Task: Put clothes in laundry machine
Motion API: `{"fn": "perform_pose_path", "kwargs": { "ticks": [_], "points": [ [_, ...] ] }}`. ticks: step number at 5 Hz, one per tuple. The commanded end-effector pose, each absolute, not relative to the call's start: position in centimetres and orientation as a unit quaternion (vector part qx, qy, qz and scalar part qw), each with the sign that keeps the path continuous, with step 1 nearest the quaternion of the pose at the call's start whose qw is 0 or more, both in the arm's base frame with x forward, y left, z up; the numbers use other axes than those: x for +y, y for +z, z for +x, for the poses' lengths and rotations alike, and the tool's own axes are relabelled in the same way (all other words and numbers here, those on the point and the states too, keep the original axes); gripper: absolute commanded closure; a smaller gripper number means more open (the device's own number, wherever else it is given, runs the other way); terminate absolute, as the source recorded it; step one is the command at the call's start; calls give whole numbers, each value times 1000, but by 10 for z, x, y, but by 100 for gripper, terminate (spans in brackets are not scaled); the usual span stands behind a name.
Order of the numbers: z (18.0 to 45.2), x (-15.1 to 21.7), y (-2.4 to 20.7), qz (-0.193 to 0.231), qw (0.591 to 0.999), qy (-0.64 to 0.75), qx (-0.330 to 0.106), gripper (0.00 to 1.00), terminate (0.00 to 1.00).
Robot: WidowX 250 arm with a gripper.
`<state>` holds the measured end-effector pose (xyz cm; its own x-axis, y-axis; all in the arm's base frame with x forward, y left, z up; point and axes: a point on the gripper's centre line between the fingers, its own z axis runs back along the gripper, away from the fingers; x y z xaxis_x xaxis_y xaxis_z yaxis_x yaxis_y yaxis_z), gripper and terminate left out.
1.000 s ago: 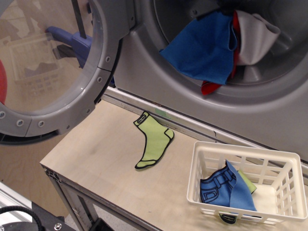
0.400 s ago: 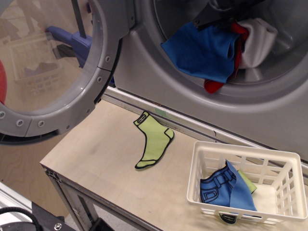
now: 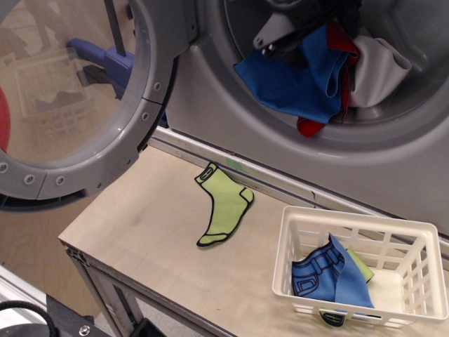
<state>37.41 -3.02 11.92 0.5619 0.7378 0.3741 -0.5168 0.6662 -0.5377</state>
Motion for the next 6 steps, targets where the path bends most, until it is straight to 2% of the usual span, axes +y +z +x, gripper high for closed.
{"fn": "perform_pose_path", "kwargs": {
  "ticks": [1,3,4,5,6],
  "points": [
    [326,-34,145,-197,878,353,-258,0,0],
    [297,-36,143,-181,901,343,-194,0,0],
    [290,-36,145,-146,930,307,-141,0,0],
    [290,-36,145,-146,930,307,-141,0,0],
    [290,-36,145,-146,930,307,-141,0,100]
  ]
}}
